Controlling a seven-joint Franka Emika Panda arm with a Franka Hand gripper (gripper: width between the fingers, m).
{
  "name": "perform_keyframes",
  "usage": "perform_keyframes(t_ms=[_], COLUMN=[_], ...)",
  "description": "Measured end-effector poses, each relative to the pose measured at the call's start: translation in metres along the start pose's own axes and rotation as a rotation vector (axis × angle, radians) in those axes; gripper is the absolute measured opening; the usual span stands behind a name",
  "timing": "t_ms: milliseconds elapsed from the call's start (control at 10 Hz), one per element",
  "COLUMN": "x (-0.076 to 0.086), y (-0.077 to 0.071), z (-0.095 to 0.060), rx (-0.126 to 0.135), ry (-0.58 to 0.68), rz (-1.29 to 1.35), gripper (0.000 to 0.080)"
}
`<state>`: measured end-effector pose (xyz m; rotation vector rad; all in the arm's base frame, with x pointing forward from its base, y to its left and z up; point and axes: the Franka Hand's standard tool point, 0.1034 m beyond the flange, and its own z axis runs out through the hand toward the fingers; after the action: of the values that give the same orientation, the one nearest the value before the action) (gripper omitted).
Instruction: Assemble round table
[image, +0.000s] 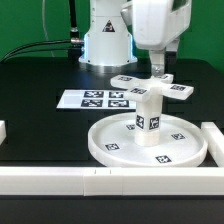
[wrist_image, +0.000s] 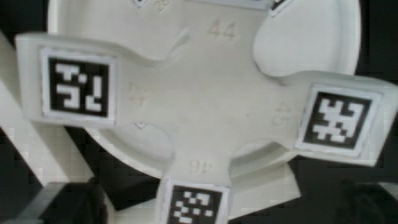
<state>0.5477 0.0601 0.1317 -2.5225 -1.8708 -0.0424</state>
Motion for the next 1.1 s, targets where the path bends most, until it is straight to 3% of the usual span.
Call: perform_keyframes(t_ms=[300, 400, 700, 1100], x=[-0.004, -0.008, -0.013, -0.021], y=[0.002, 0.007, 0.007, 0.004], z=[0.001, 0.002, 0.005, 0.015], rx=[-0.002, -0.018, -0.015, 0.005], ry=[-0.007, -0.005, -0.026, -0.027], rz=[-0.162, -0.328, -0.541, -0.525], gripper=[0.0649, 0.0649, 0.0649, 0.0649])
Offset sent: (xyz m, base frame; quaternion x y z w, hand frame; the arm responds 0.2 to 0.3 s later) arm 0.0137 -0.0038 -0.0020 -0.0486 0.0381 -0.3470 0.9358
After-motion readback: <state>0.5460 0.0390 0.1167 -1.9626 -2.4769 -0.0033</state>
